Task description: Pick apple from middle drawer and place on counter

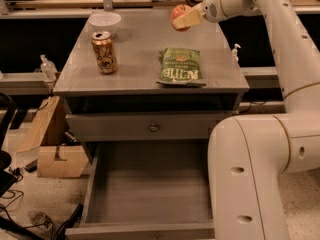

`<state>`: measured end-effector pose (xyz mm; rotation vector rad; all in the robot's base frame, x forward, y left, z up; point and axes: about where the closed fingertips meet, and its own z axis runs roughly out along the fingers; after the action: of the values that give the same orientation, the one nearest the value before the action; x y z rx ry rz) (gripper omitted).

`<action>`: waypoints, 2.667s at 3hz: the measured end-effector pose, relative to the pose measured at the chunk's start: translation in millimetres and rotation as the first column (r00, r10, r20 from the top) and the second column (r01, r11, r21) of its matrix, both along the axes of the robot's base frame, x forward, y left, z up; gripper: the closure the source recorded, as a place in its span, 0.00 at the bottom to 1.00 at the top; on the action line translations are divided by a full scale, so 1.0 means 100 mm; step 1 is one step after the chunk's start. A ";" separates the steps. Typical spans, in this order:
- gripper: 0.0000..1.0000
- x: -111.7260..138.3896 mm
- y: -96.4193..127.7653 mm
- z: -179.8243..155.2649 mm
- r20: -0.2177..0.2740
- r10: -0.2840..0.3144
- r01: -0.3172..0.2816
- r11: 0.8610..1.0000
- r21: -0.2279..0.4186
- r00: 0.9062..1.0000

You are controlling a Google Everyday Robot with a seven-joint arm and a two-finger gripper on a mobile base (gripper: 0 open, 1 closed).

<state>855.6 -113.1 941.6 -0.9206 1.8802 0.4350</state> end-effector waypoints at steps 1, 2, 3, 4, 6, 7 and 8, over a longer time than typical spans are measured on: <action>1.00 0.00 0.00 0.00 0.000 0.000 0.000 1.000 0.000 1.000; 1.00 0.16 0.16 -0.04 0.010 -0.022 0.022 1.000 0.012 1.000; 1.00 0.33 0.37 -0.14 0.001 -0.053 0.053 0.999 0.003 0.999; 1.00 0.43 0.70 -0.37 -0.040 -0.062 0.059 0.996 -0.064 0.997; 0.97 0.44 1.08 -0.94 -0.154 -0.049 0.024 0.988 -0.155 0.987; 0.73 0.44 1.09 -0.95 -0.155 -0.048 0.024 0.988 -0.155 0.987; 0.51 0.45 1.11 -0.98 -0.159 -0.046 0.021 0.988 -0.156 0.986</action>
Offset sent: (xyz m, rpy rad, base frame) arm 0.0706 0.0243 0.0134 0.0298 -0.0329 -0.0628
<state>900.1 -2.3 843.8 -0.9782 2.0984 0.3572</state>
